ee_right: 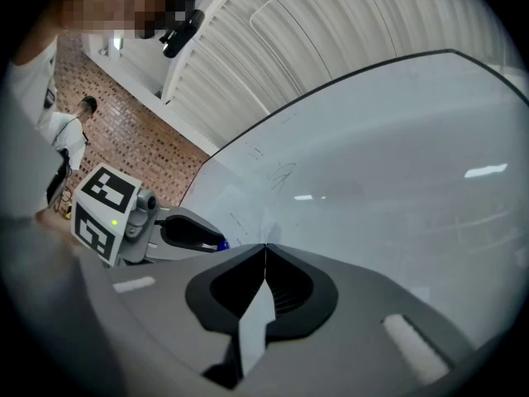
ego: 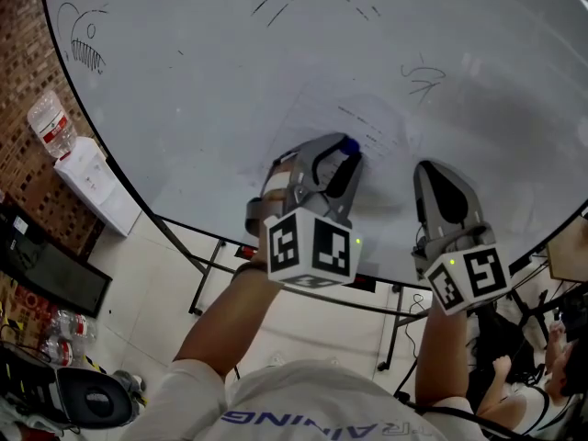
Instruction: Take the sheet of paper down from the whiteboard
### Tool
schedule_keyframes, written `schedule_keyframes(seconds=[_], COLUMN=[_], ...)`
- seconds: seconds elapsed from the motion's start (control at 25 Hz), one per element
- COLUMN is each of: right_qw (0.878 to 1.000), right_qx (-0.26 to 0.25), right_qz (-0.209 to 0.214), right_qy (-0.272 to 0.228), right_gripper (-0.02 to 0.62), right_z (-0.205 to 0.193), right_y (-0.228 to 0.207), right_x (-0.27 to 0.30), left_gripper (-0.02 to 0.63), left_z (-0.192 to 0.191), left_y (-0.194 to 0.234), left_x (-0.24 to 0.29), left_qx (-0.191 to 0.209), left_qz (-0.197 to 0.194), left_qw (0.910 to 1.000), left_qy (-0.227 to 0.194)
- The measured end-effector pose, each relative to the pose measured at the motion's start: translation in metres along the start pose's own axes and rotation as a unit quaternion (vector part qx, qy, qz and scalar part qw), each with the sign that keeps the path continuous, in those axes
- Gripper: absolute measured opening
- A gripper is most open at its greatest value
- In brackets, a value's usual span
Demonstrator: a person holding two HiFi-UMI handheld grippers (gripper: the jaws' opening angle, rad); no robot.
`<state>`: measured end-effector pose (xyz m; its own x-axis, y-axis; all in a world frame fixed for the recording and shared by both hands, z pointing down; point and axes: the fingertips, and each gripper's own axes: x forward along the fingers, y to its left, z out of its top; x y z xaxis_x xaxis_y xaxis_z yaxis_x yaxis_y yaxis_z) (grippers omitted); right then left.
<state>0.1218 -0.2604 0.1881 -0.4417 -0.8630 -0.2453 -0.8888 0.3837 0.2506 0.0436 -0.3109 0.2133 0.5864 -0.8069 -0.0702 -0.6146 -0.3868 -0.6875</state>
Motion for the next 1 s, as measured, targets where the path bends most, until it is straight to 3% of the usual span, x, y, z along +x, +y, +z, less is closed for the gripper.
schedule_keyframes(seconds=[0.4,0.64,0.76,1.0], right_qw=[0.999,0.998,0.998,0.999], right_qx=[-0.01,-0.016,-0.017,-0.017], right_qz=[-0.002,-0.015,-0.015,-0.014], right_qy=[0.048,0.054,0.05,0.044], right_gripper=[0.072,0.07,0.018,0.008], right_z=[-0.003,-0.003,-0.003,-0.003], right_y=[0.005,0.005,0.006,0.007], right_x=[0.018,0.026,0.026,0.025], left_gripper=[0.133,0.133,0.132,0.132], left_z=[0.0,0.0,0.0,0.0], left_y=[0.0,0.0,0.0,0.0], left_x=[0.0,0.0,0.0,0.0], left_qx=[-0.005,-0.008,-0.012,-0.018], left_qz=[-0.005,-0.009,-0.009,-0.015], left_qw=[1.0,0.9999,0.9999,0.9997], left_qy=[-0.004,-0.004,-0.008,-0.011])
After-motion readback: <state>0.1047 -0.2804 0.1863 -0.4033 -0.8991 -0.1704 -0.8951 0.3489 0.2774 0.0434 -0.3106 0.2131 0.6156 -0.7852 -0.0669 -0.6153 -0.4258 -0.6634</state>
